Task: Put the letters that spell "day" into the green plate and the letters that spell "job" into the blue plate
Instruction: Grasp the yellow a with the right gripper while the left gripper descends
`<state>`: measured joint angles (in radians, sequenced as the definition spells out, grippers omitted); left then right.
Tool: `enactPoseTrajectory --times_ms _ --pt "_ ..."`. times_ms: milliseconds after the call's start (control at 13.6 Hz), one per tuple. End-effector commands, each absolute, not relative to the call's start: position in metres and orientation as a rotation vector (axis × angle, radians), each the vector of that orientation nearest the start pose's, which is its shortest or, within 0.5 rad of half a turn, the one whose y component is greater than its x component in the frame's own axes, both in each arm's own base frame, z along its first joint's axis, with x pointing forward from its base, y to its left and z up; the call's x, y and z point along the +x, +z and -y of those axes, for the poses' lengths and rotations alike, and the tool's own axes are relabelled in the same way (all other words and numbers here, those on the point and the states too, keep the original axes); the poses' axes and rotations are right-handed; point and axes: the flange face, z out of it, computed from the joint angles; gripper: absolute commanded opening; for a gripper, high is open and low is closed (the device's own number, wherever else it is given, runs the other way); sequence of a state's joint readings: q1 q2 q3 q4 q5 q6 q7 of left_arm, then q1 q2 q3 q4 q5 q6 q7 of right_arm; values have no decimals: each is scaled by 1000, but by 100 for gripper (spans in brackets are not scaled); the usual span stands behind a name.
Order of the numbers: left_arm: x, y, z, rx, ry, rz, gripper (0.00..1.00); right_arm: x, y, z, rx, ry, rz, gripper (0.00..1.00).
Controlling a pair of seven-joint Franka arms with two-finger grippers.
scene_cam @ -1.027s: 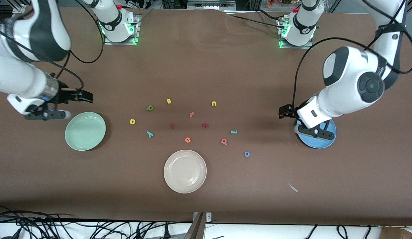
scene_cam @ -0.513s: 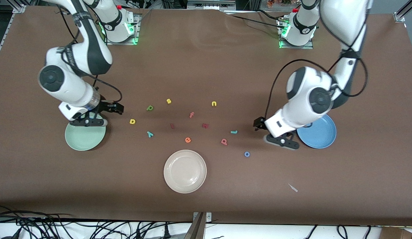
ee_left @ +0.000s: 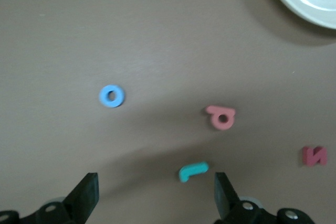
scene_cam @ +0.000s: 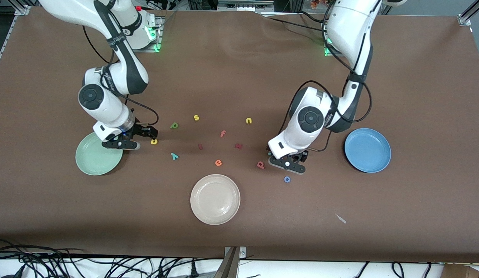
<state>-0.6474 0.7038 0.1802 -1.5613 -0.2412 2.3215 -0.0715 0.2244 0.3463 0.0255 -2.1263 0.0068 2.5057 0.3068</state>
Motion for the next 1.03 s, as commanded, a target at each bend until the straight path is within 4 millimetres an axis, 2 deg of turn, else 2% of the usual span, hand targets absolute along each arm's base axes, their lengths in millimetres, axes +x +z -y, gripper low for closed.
enactPoseTrajectory --times_ms 0,147,220,367,440,807,953 --pt "623 214 362 -3201 -126 -463 90 560 219 -155 -3102 -65 -143 100" --pt "614 197 378 -3191 -178 -494 90 562 214 -152 -3102 -56 -159 100" --pt "611 196 380 -3190 -178 -498 91 565 204 -150 -3103 -44 -193 99" --pt "610 199 380 -3191 -180 -499 92 565 203 -155 -3088 -48 -330 99" --pt "609 197 377 -3189 -163 -497 95 564 200 -157 -3083 -40 -390 99" --pt "591 188 350 -3178 -69 -477 98 570 185 -150 -3084 -18 -429 91" --pt "580 185 351 -3176 -42 -484 98 572 185 -150 -3083 -18 -429 88"
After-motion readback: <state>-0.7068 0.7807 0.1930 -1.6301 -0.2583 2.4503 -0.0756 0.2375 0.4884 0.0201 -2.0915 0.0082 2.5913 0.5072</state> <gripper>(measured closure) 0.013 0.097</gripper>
